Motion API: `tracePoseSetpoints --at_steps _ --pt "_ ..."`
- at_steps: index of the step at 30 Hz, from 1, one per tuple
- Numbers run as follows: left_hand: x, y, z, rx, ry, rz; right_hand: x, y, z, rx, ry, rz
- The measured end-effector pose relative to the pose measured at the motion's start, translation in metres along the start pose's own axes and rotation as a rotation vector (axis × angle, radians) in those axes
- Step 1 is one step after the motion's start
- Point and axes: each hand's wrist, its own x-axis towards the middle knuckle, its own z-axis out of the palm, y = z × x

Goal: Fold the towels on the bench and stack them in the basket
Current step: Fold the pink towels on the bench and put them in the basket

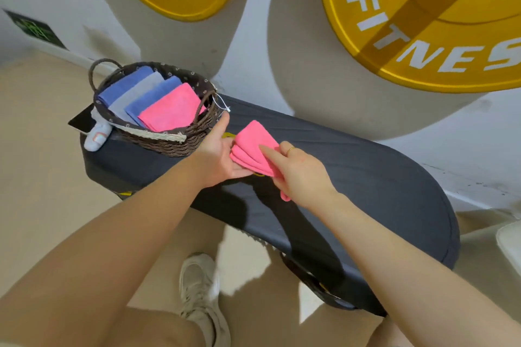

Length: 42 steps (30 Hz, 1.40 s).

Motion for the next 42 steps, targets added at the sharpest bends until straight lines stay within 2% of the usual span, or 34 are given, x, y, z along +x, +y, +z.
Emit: tracePoseSetpoints --at_steps 4,8,12,15,17,20,21,23,25,26,29,31,35,37,39,42 --pt "-0.016 0.029 -0.019 0.131 0.045 0.140 0.034 -0.008 -0.006 -0.253 0.183 -0.299" --pt "-0.033 0.051 -0.034 0.197 0.051 0.279 0.065 -0.019 -0.010 -0.320 0.289 -0.460" --pt "-0.031 0.068 -0.065 0.334 0.311 0.360 0.100 -0.033 0.003 -0.363 0.307 -0.585" --pt "-0.029 0.080 -0.086 0.424 0.418 0.523 0.128 -0.045 0.010 -0.294 0.207 -0.637" --pt "-0.030 0.091 -0.101 0.579 0.427 0.710 0.154 -0.046 0.008 -0.100 0.114 -0.565" --pt "-0.031 0.109 -0.118 0.919 0.339 0.880 0.200 -0.045 -0.008 0.256 0.003 -0.237" --pt "-0.029 0.116 -0.121 0.977 0.310 0.913 0.216 -0.046 -0.014 0.383 -0.079 -0.152" --pt "-0.029 0.130 -0.125 1.001 0.314 0.953 0.243 -0.047 -0.024 0.665 -0.378 -0.037" --pt "-0.030 0.143 -0.134 0.899 0.337 0.959 0.267 -0.040 -0.022 0.897 -0.669 0.045" --pt "-0.030 0.148 -0.141 0.827 0.348 0.969 0.277 -0.035 -0.018 0.963 -0.712 0.060" --pt "-0.019 0.150 -0.162 0.620 0.401 0.992 0.294 -0.026 -0.004 1.122 -0.774 0.094" --pt "-0.005 0.139 -0.173 0.509 0.439 0.933 0.301 -0.022 0.011 1.176 -0.815 0.101" --pt "0.018 0.116 -0.187 0.600 0.416 0.733 0.308 -0.025 0.034 1.228 -0.747 0.202" --pt "0.027 0.116 -0.195 0.711 0.373 0.675 0.313 -0.029 0.046 1.096 -0.694 0.232" --pt "0.033 0.122 -0.199 0.898 0.351 0.627 0.320 -0.031 0.059 0.789 -0.675 0.180" --pt "0.042 0.129 -0.193 1.153 0.344 0.500 0.328 -0.033 0.073 0.454 -0.813 0.119"
